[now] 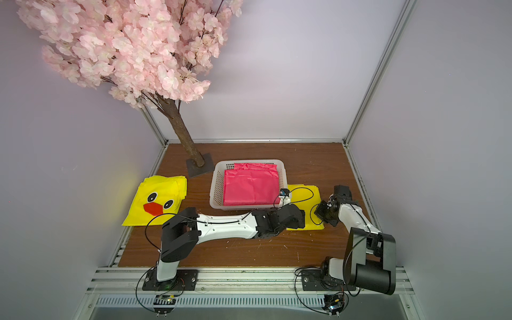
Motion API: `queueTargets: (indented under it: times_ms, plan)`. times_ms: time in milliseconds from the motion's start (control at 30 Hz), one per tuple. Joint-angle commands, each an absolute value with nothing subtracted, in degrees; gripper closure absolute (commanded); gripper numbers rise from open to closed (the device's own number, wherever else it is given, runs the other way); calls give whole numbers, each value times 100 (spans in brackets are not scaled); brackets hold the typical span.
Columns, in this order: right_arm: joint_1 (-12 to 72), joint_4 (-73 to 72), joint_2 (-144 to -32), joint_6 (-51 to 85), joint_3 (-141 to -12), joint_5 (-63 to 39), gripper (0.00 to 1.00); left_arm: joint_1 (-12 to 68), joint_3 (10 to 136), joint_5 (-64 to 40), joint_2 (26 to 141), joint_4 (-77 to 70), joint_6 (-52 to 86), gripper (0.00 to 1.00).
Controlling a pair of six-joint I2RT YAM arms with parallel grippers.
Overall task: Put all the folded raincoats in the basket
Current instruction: Pick up the raincoat from the center of the board.
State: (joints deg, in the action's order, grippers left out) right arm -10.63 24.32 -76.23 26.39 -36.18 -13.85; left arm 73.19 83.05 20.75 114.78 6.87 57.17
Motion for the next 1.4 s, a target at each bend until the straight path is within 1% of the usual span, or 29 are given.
queueTargets:
  times_ms: [0, 200, 467, 600, 700, 800, 933, 1100, 1233, 1367]
  plan:
    - [-1076, 2417, -7610, 2630, -3612, -1451, 100, 7515, 7878, 1697, 11374, 623, 5707, 2]
    - [-1083, 2404, -7595, 2670, -3647, -1451, 100, 7339, 6969, 1362, 11231, 5, 5547, 2]
    - [-1078, 2347, -7589, 2700, -3595, -1485, 100, 6568, 6328, 1124, 11142, -198, 4680, 2]
    - [-1072, 2319, -7594, 2707, -3578, -1480, 100, 6284, 6147, 1160, 11058, -108, 4388, 2]
    - [-1074, 2303, -7622, 2707, -3553, -1490, 100, 6227, 6228, 1043, 11086, -126, 4248, 2]
    - [-1081, 2301, -7634, 2698, -3546, -1438, 100, 6257, 6394, 660, 11153, -245, 4265, 2]
    - [-1079, 2303, -7653, 2733, -3551, -1463, 100, 6476, 6634, 203, 11324, -437, 4502, 2]
    - [-1083, 2302, -7648, 2760, -3568, -1536, 100, 6677, 6534, -352, 11491, -1199, 5472, 2]
    - [-1081, 2320, -7648, 2742, -3577, -1532, 100, 6697, 6433, -464, 11672, -1676, 6226, 1]
    - [-1084, 2320, -7647, 2716, -3551, -1534, 100, 6707, 6475, -365, 11777, -1749, 6443, 8]
